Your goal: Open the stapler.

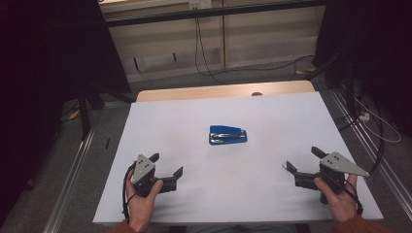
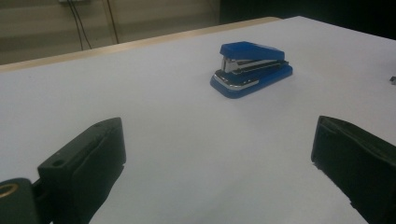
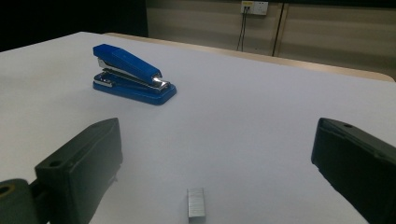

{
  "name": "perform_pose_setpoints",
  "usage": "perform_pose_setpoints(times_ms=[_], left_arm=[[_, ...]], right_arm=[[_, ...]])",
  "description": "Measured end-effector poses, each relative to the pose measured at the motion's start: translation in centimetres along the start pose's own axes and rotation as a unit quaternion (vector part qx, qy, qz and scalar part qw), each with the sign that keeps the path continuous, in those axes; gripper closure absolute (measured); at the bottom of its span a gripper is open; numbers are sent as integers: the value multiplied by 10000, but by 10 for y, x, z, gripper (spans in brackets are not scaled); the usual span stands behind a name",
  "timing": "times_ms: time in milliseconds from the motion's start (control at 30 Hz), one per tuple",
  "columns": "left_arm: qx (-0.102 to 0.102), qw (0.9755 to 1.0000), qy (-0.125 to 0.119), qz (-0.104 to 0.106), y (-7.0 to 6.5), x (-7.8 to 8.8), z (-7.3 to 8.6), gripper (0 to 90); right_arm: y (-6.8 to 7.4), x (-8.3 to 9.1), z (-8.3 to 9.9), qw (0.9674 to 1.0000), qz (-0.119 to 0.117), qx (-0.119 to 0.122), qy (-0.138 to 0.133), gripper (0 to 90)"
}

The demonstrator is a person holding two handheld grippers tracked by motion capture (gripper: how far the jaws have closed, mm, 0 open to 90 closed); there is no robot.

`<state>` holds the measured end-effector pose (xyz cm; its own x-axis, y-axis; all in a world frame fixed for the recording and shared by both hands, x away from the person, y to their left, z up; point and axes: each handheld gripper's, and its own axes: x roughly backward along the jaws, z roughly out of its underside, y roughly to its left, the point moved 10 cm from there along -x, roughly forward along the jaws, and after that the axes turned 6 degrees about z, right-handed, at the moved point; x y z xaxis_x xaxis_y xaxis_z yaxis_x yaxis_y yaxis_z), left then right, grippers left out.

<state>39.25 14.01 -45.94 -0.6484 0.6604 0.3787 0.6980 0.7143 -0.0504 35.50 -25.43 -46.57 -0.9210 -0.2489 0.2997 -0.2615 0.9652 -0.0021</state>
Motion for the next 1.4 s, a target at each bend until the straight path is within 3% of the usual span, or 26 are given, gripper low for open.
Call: perform_pose_setpoints(times_ms=[300,433,567,667,767,867,1000,1200,1400], left_arm=[[69,10000,53,-25,2,-2,2,32],[-3,10000,67,0,1,-3,0,32],[0,9999,94,57,0,-7,1,31],[-75,9998,-21,164,-4,-6,-2,32],[-136,9997,40,183,-7,-5,0,35],[-95,9998,46,184,-8,-5,1,38],[-111,9994,112,319,-15,-15,0,45],[-133,9980,216,574,-26,-23,0,51],[-209,9976,267,601,-27,-28,-1,55]], right_arm=[[1,-1,2,10000,-40,-18,45,17],[2,-3,4,9999,-70,41,118,17],[3,-4,6,9998,-95,-4,159,17],[5,-4,5,9998,-104,47,143,17],[10,-5,1,9998,-170,68,36,11],[20,-10,6,9991,-342,149,217,14],[28,-13,6,9985,-468,133,233,14],[39,-23,8,9979,-540,66,357,17],[45,-27,8,9974,-611,102,371,19]])
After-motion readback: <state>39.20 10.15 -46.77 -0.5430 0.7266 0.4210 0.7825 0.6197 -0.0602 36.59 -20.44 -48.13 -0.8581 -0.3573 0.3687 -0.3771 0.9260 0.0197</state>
